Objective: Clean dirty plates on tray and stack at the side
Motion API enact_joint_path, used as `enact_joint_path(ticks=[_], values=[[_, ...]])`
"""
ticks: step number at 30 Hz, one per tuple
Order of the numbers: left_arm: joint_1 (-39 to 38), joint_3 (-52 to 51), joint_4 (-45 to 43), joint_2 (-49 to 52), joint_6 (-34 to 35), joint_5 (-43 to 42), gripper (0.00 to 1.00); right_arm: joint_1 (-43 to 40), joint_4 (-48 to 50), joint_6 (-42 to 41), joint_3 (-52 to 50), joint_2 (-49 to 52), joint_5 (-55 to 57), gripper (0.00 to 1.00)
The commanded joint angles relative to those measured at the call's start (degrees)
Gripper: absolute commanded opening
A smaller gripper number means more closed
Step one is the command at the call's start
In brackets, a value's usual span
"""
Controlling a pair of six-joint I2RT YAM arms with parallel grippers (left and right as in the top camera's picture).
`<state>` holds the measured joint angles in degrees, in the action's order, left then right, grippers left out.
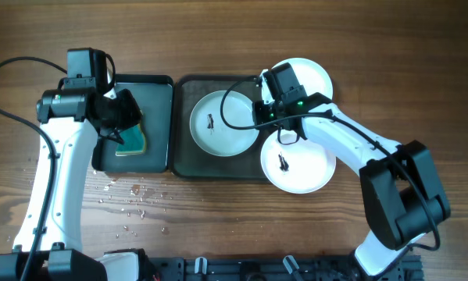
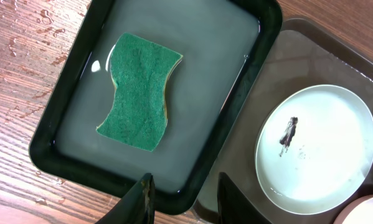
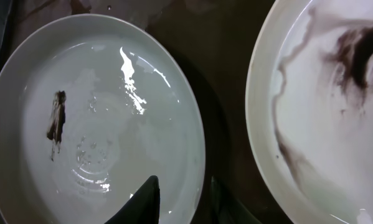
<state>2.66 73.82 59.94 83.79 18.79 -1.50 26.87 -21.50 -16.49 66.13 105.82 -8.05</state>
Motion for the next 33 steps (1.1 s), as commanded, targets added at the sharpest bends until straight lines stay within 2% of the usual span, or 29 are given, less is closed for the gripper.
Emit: enact_joint_path(ticks=[1, 4, 13, 33], values=[[0.24, -0.5, -0.17, 0.5, 0.09, 0.76, 0.29, 0.17, 0.92, -1.84, -0.11, 2.45, 1.64, 0.27], [0.24, -0.5, -0.17, 0.5, 0.07, 0.76, 0.29, 0.17, 1.36, -1.9, -0.11, 3.54, 1.64, 0.27], [0.24, -0.5, -0.15, 0.5, 0.07, 0.79, 0.29, 0.17, 2.16, -3.1, -0.11, 4.57, 1.66, 0.17], [0.24, -0.5, -0.15, 0.5, 0.07, 0.79, 0.29, 0.17, 4.13, -3.3, -1.92, 4.68, 1.66, 0.17]])
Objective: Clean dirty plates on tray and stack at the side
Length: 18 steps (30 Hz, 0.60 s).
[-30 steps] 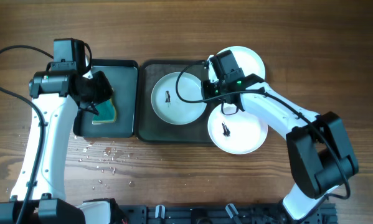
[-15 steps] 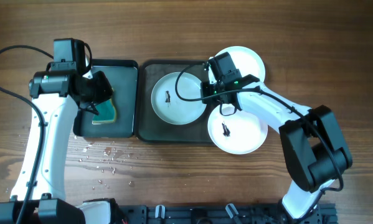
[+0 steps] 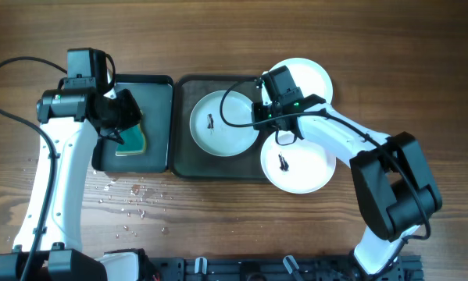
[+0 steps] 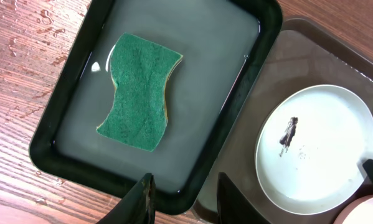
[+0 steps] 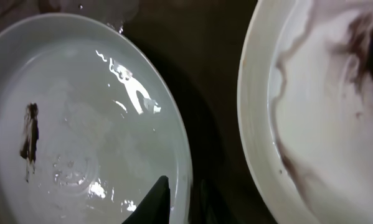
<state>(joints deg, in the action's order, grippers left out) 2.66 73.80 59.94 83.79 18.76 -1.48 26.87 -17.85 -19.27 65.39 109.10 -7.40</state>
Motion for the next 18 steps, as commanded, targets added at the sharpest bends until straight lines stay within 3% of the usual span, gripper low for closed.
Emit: enact_joint_path(ticks=[1, 8, 12, 13, 18], values=[[0.24, -0.48, -0.15, 0.5, 0.09, 0.79, 0.29, 0.17, 0.52, -0.7, -1.18, 1.4, 1.01, 0.17], [0.24, -0.48, -0.13, 0.5, 0.09, 0.79, 0.29, 0.17, 1.01, -0.96, -1.25, 2.34, 1.01, 0.17], [0.24, -0.48, -0.15, 0.5, 0.09, 1.11, 0.29, 0.17, 1.14, -1.95, -1.25, 2.34, 1.01, 0.1], [0.24, -0.48, -0.15, 0.5, 0.09, 1.18, 0.29, 0.17, 1.16, -2.03, -1.22, 2.34, 0.98, 0.04], [0.24, -0.48, -0.17, 0.5, -0.35, 1.62, 0.28, 0.17, 1.79, -5.18, -1.22, 2.34, 0.66, 0.04]])
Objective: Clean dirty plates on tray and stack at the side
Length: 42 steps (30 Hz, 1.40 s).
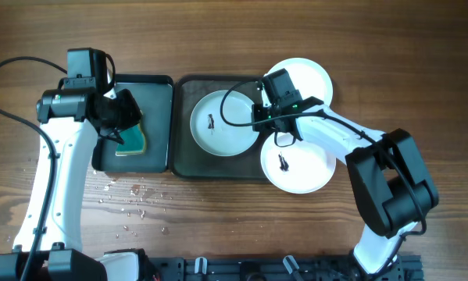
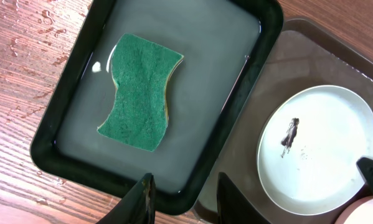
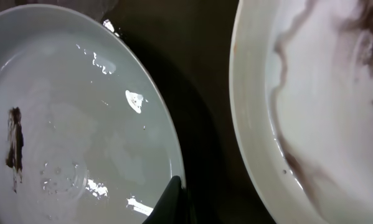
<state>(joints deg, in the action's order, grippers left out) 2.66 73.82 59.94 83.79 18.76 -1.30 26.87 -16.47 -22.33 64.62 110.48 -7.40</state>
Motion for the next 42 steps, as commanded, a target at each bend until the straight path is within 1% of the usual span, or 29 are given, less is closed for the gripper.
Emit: enact_joint_path(ticks=[1, 2, 7, 11, 13, 15, 18, 19, 21, 28, 37, 42], values=[[0.24, -0.5, -0.17, 0.52, -0.35, 1.9, 0.28, 0.17, 0.37, -2.1, -0.46, 0.96, 0.22, 0.04], [0.24, -0.55, -0.15, 0.57, -0.35, 2.51, 0.29, 0.17, 0.24, -2.12, -0.46, 0.96, -0.11, 0.04], [0.24, -0.7, -0.31, 2.19, -2.03, 2.93, 0.36, 0.17, 0.44, -2.12, -0.46, 0.96, -0.13, 0.05], [0.26, -0.7, -0.85, 5.68, -2.05, 3.3, 0.47, 0.17, 0.59, -2.1, -0.46, 0.96, -0.13, 0.04], [0.26, -0.7, -0.85, 7.89, -2.05, 5.53, 0.49, 0.17, 0.59, -2.1, -0.46, 0.96, -0.11, 0.04], [0.26, -0.7, -1.14, 10.38, -2.08, 5.9, 0.54, 0.17, 0.63, -2.1, -0.46, 0.96, -0.11, 0.04], [0.26, -0.7, -1.95, 14.4, -5.2, 5.9, 0.57, 0.17, 0.76, -2.12, -0.46, 0.96, -0.13, 0.04], [0.26, -0.7, -2.36, 15.5, -6.01, 5.9, 0.61, 0.17, 0.79, -2.12, -0.46, 0.96, -0.13, 0.04], [0.26, -0.7, -3.17, 16.74, -6.21, 5.92, 0.63, 0.17, 0.79, -2.1, -0.46, 0.96, -0.11, 0.04], [0.26, -0.7, -7.52, 20.83, -8.15, 6.91, 0.62, 0.17, 0.83, -2.1, -0.46, 0.96, -0.11, 0.04], [0.26, -0.74, -8.31, 22.32, -11.15, 8.5, 0.63, 0.17, 0.83, -2.12, -0.46, 0.96, -0.11, 0.04], [0.63, -0.76, -8.59, 22.32, -12.39, 11.02, 0.63, 0.17, 0.85, -2.12, -0.46, 0.96, -0.09, 0.04]])
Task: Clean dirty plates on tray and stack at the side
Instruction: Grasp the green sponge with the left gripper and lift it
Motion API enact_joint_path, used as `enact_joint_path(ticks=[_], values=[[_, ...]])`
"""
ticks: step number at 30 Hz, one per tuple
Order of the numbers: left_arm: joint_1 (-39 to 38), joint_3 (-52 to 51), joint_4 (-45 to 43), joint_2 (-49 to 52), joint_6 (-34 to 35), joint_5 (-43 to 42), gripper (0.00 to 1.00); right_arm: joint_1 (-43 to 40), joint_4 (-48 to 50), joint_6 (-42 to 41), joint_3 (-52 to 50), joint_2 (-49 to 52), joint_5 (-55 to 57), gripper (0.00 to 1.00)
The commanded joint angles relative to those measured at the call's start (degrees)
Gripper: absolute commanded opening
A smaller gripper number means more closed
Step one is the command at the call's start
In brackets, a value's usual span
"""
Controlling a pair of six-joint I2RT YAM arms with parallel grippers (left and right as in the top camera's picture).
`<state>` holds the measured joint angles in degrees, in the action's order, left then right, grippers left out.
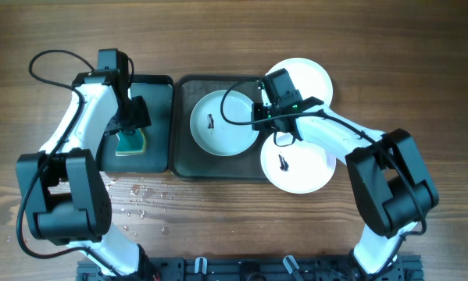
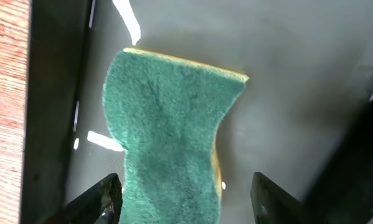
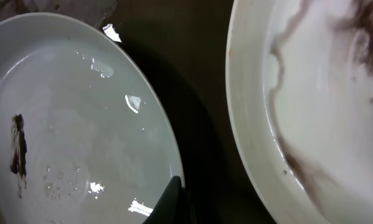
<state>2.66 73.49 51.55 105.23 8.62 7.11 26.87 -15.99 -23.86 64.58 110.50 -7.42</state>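
Note:
A white plate (image 1: 223,123) with a brown smear lies on the dark tray (image 1: 183,160). My right gripper (image 1: 259,122) is shut on its right rim; in the right wrist view the fingers (image 3: 169,200) pinch the plate (image 3: 80,124) at its edge. The green sponge (image 1: 131,141) lies in the black water tray (image 1: 169,117). My left gripper (image 2: 186,205) is open low over the sponge (image 2: 167,143), one finger on each side of it.
Two more white plates lie right of the dark tray: a smeared one (image 1: 298,162) at the front and another (image 1: 305,78) behind, partly under the right arm. A stained plate (image 3: 311,93) fills the right wrist view's right side. Water drops (image 1: 132,195) dot the wood.
My left gripper has come down from high above the water tray to just over the sponge, open and straddling it. The right gripper stays shut on the plate's rim.
At first my right gripper stood open across the right rim of the plate on the tray. Its jaws were narrower a second later, then shut on the rim. The left gripper hung still above the water tray until it came down onto the sponge.

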Motion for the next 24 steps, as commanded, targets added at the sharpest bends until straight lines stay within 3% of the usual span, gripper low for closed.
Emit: enact_joint_path(ticks=[1, 14, 18, 24], values=[[0.74, -0.44, -0.39, 0.87, -2.25, 2.62, 0.63, 0.17, 0.37, -0.59, -0.42, 0.94, -0.07, 0.04], [1.01, -0.44, -2.34, 4.28, -2.4, 1.7, 0.64, 0.17, 0.76, -0.61, -0.42, 0.94, -0.09, 0.04], [1.01, -0.44, -2.1, 5.05, -2.4, 1.75, 0.57, 0.17, 0.81, -0.76, -0.42, 0.94, -0.09, 0.05], [1.01, -3.76, -5.31, 5.11, -2.43, 1.79, 0.58, 0.17, 0.96, -0.76, -0.42, 0.94, -0.09, 0.05]])
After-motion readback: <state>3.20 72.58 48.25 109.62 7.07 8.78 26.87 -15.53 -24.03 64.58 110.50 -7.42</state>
